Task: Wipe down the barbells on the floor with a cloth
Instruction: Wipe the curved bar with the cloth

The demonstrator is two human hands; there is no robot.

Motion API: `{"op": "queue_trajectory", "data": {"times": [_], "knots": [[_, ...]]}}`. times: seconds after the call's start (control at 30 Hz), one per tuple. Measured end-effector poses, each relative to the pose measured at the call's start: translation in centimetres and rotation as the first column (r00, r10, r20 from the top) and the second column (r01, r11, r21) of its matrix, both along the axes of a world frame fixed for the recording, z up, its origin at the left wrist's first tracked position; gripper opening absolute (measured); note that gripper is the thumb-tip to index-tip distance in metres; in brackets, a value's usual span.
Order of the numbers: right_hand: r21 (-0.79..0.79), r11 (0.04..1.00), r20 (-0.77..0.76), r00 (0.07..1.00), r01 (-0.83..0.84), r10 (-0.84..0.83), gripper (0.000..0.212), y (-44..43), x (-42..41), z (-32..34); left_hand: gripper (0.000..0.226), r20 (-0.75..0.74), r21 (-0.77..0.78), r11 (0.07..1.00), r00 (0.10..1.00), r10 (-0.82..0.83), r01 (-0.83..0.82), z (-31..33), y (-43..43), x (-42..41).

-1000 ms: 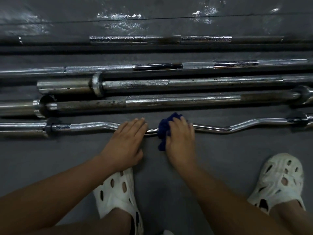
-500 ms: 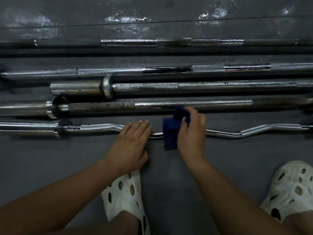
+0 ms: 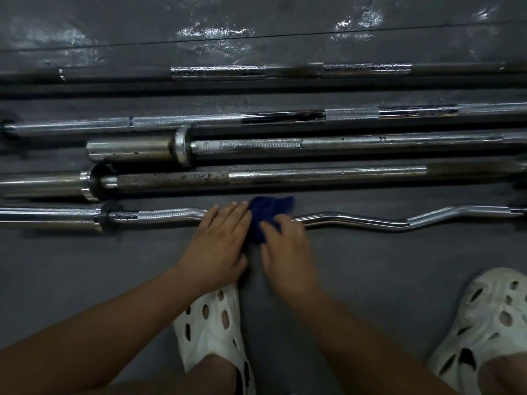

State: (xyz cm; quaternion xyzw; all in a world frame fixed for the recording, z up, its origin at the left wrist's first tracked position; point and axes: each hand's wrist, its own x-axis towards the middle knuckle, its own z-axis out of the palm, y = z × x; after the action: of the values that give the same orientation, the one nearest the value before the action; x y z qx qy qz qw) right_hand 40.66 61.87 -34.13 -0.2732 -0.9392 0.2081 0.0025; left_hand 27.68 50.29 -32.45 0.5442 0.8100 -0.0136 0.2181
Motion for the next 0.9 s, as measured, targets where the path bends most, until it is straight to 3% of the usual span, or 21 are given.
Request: {"op": "queue_trajectory", "data": {"times": [0.03,0.07,0.17,0.2,0.23,0.3,0.33,0.43,0.47,0.57,0.6,0.67,0.73,0.83,0.9], "knots": [[-0.023,0.995,-0.001,0.995,-0.101,0.101,0.034,0.5,-0.5,0.3,0.082,0.004,0.006,1.0,1.0,0.002,-0.002,0.0,0.0,0.0],[-0.05,0.995,0.008,0.996,-0.089,0.09,0.03,1.8,-0.9,0.3,0.082,0.002,0.016,1.0,1.0,0.007,-0.007,0.1,-0.1,-0.1],[-0.097,0.918,0.044,0.923,0.385,-0.382,0.025,4.9,-1.1,0.6,0.085,-0.008,0.045,0.999,1.0,0.019,-0.018,0.1,-0.4,-0.4],[-0.077,0.931,0.041,0.934,0.357,-0.355,0.026,4.4,-1.4,0.7,0.085,-0.005,0.044,0.999,1.0,0.016,-0.015,0.1,-0.4,-0.4],[-0.069,0.983,0.044,0.984,0.173,-0.17,0.028,3.4,-1.8,1.0,0.085,0.002,0.039,0.999,1.0,0.008,-0.009,0.0,-0.4,-0.3],[-0.064,0.979,0.044,0.979,-0.194,0.197,0.032,2.0,-1.9,0.8,0.084,0.017,0.03,1.0,1.0,-0.003,0.003,-0.1,-0.3,-0.1],[-0.086,0.975,0.065,0.976,-0.203,0.209,0.033,2.5,-1.8,0.9,0.084,0.017,0.029,1.0,1.0,-0.008,0.007,0.0,-0.2,0.0],[-0.086,0.982,0.076,0.984,0.169,-0.163,0.028,3.8,-0.6,1.1,0.084,-0.005,0.048,0.999,1.0,-0.017,0.018,0.0,-0.3,0.0],[-0.076,0.983,0.094,0.982,0.17,-0.162,0.028,3.5,-0.2,1.2,0.084,-0.009,0.047,0.999,1.0,-0.027,0.027,0.0,-0.5,-0.1],[-0.243,0.958,0.191,0.961,-0.152,0.201,0.027,1.9,0.3,1.5,0.085,0.0,0.026,0.998,0.998,-0.06,0.06,0.1,-0.7,-0.1],[-0.297,0.946,0.179,0.966,-0.13,0.189,0.025,2.0,0.4,1.5,0.085,0.001,0.019,0.998,0.998,-0.064,0.064,0.3,-0.7,0.0],[-0.34,0.932,0.082,0.991,0.125,-0.103,0.027,2.5,0.6,2.2,0.086,-0.019,0.017,0.998,0.998,-0.066,0.067,1.0,-1.0,-0.4],[-0.371,0.881,-0.009,0.948,0.293,-0.319,0.038,2.7,0.2,3.9,0.088,-0.058,0.028,0.996,0.995,-0.078,0.079,2.3,-1.5,-1.3],[-0.483,0.805,-0.03,0.912,0.345,-0.409,0.062,2.1,-0.9,7.8,0.087,-0.121,0.043,0.994,0.988,-0.095,0.101,5.1,-2.4,-2.8],[-0.478,0.81,-0.044,0.911,0.34,-0.409,0.041,1.6,-0.9,10.3,0.085,-0.155,0.07,0.993,0.985,-0.08,0.092,7.5,-3.2,-3.2]]}}
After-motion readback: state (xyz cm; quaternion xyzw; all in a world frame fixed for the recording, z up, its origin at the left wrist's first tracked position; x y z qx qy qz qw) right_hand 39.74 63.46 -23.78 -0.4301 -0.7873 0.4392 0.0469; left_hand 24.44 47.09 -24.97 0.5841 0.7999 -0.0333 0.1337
